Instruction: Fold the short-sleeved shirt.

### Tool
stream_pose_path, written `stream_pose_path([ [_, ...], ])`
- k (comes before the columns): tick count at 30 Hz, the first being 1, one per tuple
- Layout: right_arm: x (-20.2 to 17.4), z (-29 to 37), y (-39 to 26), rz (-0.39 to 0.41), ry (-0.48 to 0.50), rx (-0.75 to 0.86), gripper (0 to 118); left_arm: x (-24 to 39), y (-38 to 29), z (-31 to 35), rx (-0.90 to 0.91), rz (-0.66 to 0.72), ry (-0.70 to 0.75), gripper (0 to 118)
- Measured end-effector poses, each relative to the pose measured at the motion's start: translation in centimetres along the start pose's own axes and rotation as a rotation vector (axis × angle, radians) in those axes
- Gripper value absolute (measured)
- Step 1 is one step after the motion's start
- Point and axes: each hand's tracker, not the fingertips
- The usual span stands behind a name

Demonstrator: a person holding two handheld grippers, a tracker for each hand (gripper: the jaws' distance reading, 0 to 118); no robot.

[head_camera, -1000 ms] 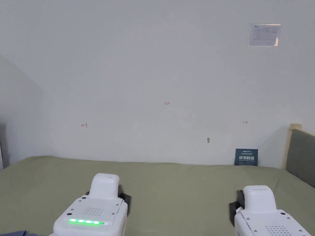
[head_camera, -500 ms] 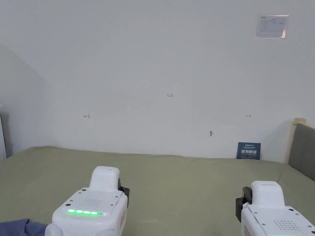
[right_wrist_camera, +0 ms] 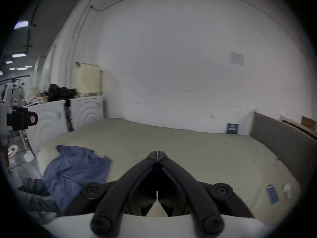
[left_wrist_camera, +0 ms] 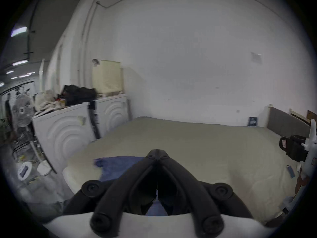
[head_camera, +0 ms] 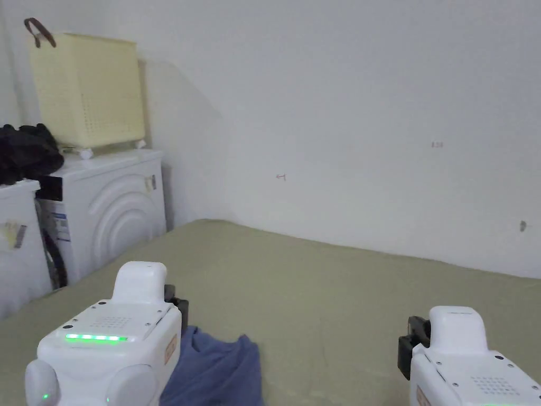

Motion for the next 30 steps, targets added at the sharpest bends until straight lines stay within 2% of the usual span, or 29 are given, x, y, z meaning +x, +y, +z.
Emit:
stream_pose_path([
  [3,-4.2,-2.0,0.2,-0.016,0.098,-0.007,0,-4.3,-0.4,0.7,-0.012,0.004,0.083,0],
  [6,-7.4,-3.6,0.1,-0.004,0.152,-0.009,0,-7.5,-1.0,1.3,-0.022,0.012,0.153,0],
  [11,-9.6,-5.4,-0.2,0.004,0.196,-0.02,0,-9.9,-1.7,0.6,-0.047,0.011,0.196,0],
  [14,-10.2,-6.5,-0.6,0.028,0.192,-0.023,0,-10.4,-2.1,-0.6,-0.07,0.028,0.188,0],
  [22,-9.7,-9.5,-2.8,0.024,0.19,-0.089,0,-8.7,-4.1,-7.8,-0.18,0.004,0.097,0],
  [30,-7.5,-10.4,-8.4,0.027,0.172,-0.217,0,-5.3,-11.7,-21.9,-0.603,-0.038,-0.09,2],
])
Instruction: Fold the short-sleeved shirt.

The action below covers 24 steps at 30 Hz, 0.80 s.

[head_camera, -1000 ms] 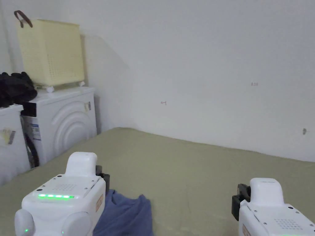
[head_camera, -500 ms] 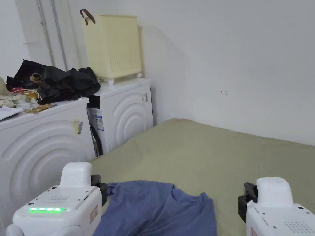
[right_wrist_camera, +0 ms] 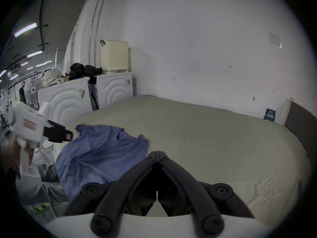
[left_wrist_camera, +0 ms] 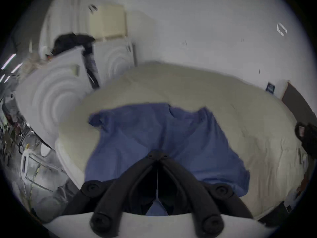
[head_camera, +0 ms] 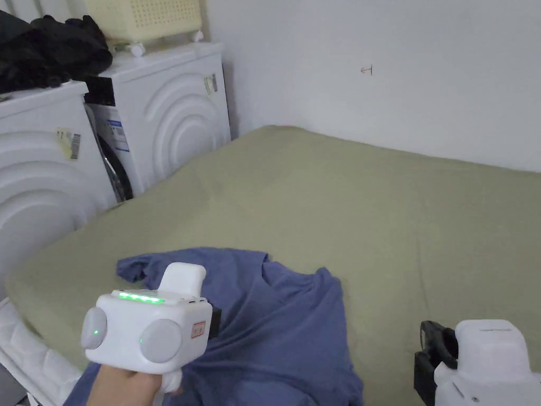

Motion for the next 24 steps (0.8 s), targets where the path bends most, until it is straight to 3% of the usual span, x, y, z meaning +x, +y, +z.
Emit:
stream_pose_path([
  [3,1.0,-0.5,-1.8,-0.001,-0.004,-0.055,0,0.3,-0.3,-4.6,-0.132,0.01,-0.049,5],
  [4,1.3,-0.5,-2.3,-0.004,-0.009,-0.066,0,0.4,-0.5,-5.6,-0.137,0.004,-0.033,32],
  [6,2.0,-0.6,-3.3,-0.021,-0.017,-0.089,0,0.2,-1.0,-8.0,-0.23,0.007,-0.057,108],
  [7,2.2,-0.5,-3.6,-0.034,-0.022,-0.103,0,0.2,-1.3,-8.6,-0.235,0.027,-0.067,118],
  [13,3.9,1.4,-5.4,-0.087,-0.04,-0.173,0,1.6,-2.4,-10.6,-0.249,0.005,-0.005,116],
  [14,4.2,2.1,-5.6,-0.083,-0.047,-0.175,0,1.6,-2.3,-9.8,-0.202,-0.002,-0.04,102],
  [15,4.4,2.8,-5.6,-0.08,-0.056,-0.175,0,1.6,-2.2,-9.1,-0.18,0.0,-0.08,75],
  [16,4.8,3.6,-5.7,-0.08,-0.069,-0.174,0,1.8,-1.9,-8.1,-0.139,-0.013,-0.086,18],
  [17,5.3,4.6,-5.8,-0.086,-0.078,-0.17,0,1.9,-1.5,-7.4,-0.134,-0.026,-0.011,4],
  [20,6.7,7.8,-6.0,-0.11,-0.121,-0.155,0,1.9,-1.4,-5.9,-0.151,-0.006,-0.034,4],
  [22,7.8,10.2,-6.1,-0.118,-0.151,-0.143,0,2.5,-0.3,-3.4,-0.076,0.007,-0.016,4],
  [24,8.9,12.6,-6.1,-0.126,-0.193,-0.126,0,3.4,1.5,-0.6,-0.025,0.059,-0.089,4],
])
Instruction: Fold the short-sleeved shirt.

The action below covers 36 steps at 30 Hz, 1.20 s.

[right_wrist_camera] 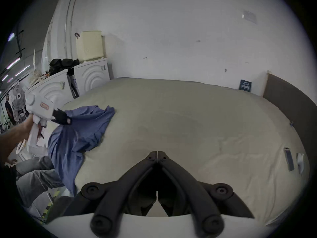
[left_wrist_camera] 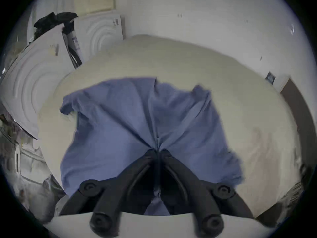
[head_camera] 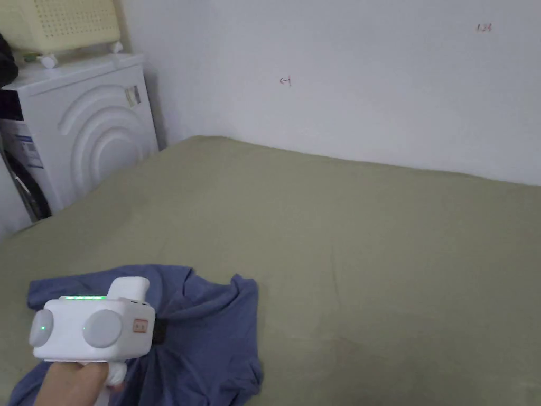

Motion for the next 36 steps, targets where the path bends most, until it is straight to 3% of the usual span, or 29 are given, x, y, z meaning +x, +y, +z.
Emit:
stream_pose_path([
  [6,4.9,5.9,-0.6,-0.089,-0.108,0.052,0,11.4,4.4,7.5,0.133,-0.216,-0.072,4],
  [11,8.3,9.8,-1.7,-0.089,-0.212,0.079,0,22.7,6.9,12.1,0.24,-0.324,-0.225,4],
  [18,11.8,12.7,-2.4,-0.151,-0.301,0.099,0,36.6,6.5,13.4,0.229,-0.455,-0.442,4],
  [24,13.9,11.1,-2.9,-0.185,-0.348,0.073,0,45.1,3.0,7.0,0.083,-0.531,-0.558,4],
  [30,15.7,7.6,-3.3,-0.227,-0.358,0.022,0,47.9,-3.1,-5.2,-0.151,-0.566,-0.443,4],
  [33,16.1,6.1,-3.6,-0.226,-0.349,-0.008,0,47.6,-5.1,-8.2,-0.196,-0.587,-0.407,6],
  [34,16.1,5.8,-3.6,-0.222,-0.346,-0.012,0,47.3,-5.3,-8.6,-0.192,-0.574,-0.412,17],
  [35,16.1,5.5,-3.7,-0.217,-0.346,-0.02,0,46.8,-5.3,-8.5,-0.184,-0.562,-0.426,42],
  [36,16.1,5.3,-3.7,-0.214,-0.345,-0.027,0,46.3,-5.1,-8.2,-0.155,-0.542,-0.46,78],
])
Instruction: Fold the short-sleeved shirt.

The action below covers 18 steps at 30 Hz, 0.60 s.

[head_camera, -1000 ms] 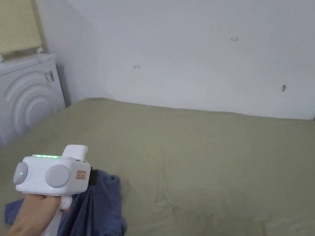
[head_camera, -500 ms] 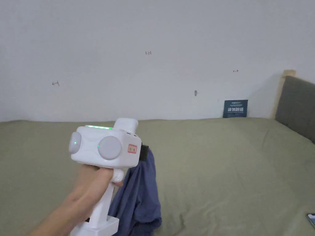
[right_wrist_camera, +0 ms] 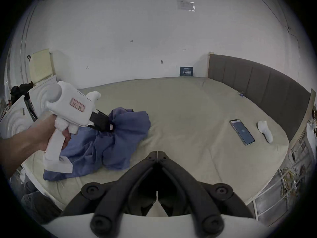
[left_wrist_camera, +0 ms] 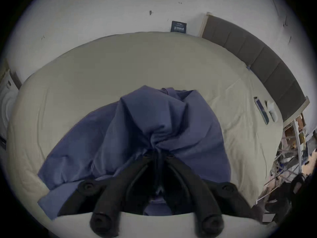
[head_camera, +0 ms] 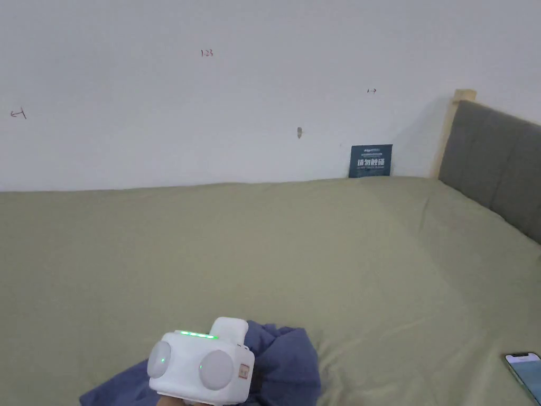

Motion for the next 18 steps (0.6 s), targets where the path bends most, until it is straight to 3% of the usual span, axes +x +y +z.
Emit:
stream_pose_path([
  [1,0.0,0.1,0.0,0.003,0.006,-0.001,0,0.0,-0.3,1.4,0.053,0.009,-0.011,99],
  [4,-0.5,1.1,0.3,0.008,0.017,0.011,0,-0.8,-1.2,6.2,0.174,0.023,0.038,114],
  [7,-1.1,2.7,0.7,0.018,0.029,0.042,0,-2.1,-3.2,13.4,0.284,0.023,0.081,114],
  [11,-1.9,4.9,1.2,0.034,0.046,0.092,0,-3.9,-8.7,24.8,0.521,0.032,0.263,107],
  [12,-2.1,5.4,1.2,0.041,0.043,0.101,0,-4.4,-10.1,27.0,0.569,0.029,0.296,95],
  [15,-2.7,6.5,1.3,0.06,0.04,0.131,0,-6.3,-15.0,32.4,0.696,0.062,0.442,0],
  [18,-3.2,7.7,1.4,0.059,0.045,0.158,0,-8.1,-18.4,35.4,0.682,0.132,0.472,0],
])
